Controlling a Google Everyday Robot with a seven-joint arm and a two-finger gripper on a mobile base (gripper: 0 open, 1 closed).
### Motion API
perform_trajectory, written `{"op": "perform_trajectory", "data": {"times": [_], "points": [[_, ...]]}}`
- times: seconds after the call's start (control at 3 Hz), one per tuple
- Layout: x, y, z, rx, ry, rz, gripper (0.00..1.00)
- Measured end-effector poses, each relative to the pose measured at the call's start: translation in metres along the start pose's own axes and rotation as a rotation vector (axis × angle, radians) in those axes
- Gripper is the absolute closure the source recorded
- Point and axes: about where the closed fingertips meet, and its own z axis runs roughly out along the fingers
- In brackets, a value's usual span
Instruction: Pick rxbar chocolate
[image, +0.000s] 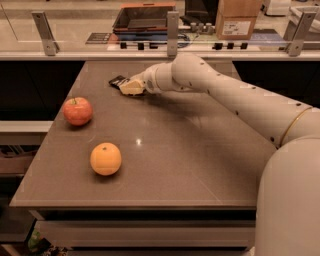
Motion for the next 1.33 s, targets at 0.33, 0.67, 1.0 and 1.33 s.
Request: {"op": "perform_trajectory", "data": {"times": [0.33,0.67,1.0,1.33], "points": [[0.000,0.000,0.000,0.000,0.000,0.000,1.00],[0.000,0.000,0.000,0.000,0.000,0.000,1.00],[-0.023,-0.012,-0.022,0.008,-0.029,-0.022,1.00],[-0.046,-0.026,-0.043,0.013,-0.056,-0.049,1.00]]}}
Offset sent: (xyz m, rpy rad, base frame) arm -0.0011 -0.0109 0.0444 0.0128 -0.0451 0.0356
